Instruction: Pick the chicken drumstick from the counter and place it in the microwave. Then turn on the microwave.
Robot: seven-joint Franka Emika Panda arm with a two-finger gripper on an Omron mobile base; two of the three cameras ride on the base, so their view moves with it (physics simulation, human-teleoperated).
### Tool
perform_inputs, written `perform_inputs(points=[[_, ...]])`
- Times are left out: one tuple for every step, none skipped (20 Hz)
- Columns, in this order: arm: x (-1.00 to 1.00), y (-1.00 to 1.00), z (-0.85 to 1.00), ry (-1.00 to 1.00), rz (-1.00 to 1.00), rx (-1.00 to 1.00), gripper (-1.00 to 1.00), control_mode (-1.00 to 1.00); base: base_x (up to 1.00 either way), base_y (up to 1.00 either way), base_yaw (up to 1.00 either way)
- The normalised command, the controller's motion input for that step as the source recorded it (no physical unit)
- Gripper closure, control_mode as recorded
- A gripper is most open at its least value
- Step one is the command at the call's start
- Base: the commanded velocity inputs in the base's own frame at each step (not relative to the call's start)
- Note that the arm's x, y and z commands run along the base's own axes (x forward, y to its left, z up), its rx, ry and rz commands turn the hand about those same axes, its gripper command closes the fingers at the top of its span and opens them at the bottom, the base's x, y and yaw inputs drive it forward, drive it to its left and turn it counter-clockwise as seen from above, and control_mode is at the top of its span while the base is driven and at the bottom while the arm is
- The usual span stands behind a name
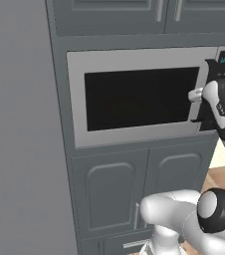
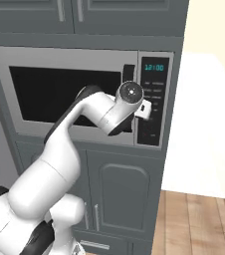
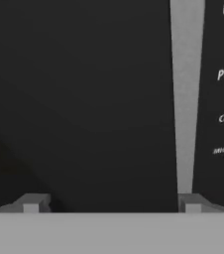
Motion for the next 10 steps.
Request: perform_inputs(points=[[0.79, -0.21, 0.0, 0.0, 0.0, 0.0, -1.0, -1.0, 0.0, 0.0, 0.0], [0.92, -0.17, 0.0, 0.0, 0.0, 0.0, -1.0, -1.0, 0.0, 0.0, 0.0], [0.99, -0.12, 0.0, 0.0, 0.0, 0.0, -1.0, -1.0, 0.0, 0.0, 0.0], [0.94, -0.15, 0.0, 0.0, 0.0, 0.0, -1.0, -1.0, 0.0, 0.0, 0.0], [0.85, -0.15, 0.0, 0.0, 0.0, 0.0, -1.0, -1.0, 0.0, 0.0, 0.0], [0.73, -0.13, 0.0, 0.0, 0.0, 0.0, -1.0, -1.0, 0.0, 0.0, 0.0], [0.61, -0.01, 0.0, 0.0, 0.0, 0.0, -1.0, -1.0, 0.0, 0.0, 0.0], [0.5, 0.0, 0.0, 0.0, 0.0, 0.0, -1.0, -1.0, 0.0, 0.0, 0.0], [0.33, 0.0, 0.0, 0.0, 0.0, 0.0, -1.0, -1.0, 0.0, 0.0, 0.0], [0.16, 0.02, 0.0, -0.02, 0.0, 0.0, -1.0, -1.0, 0.0, 0.0, 0.0]])
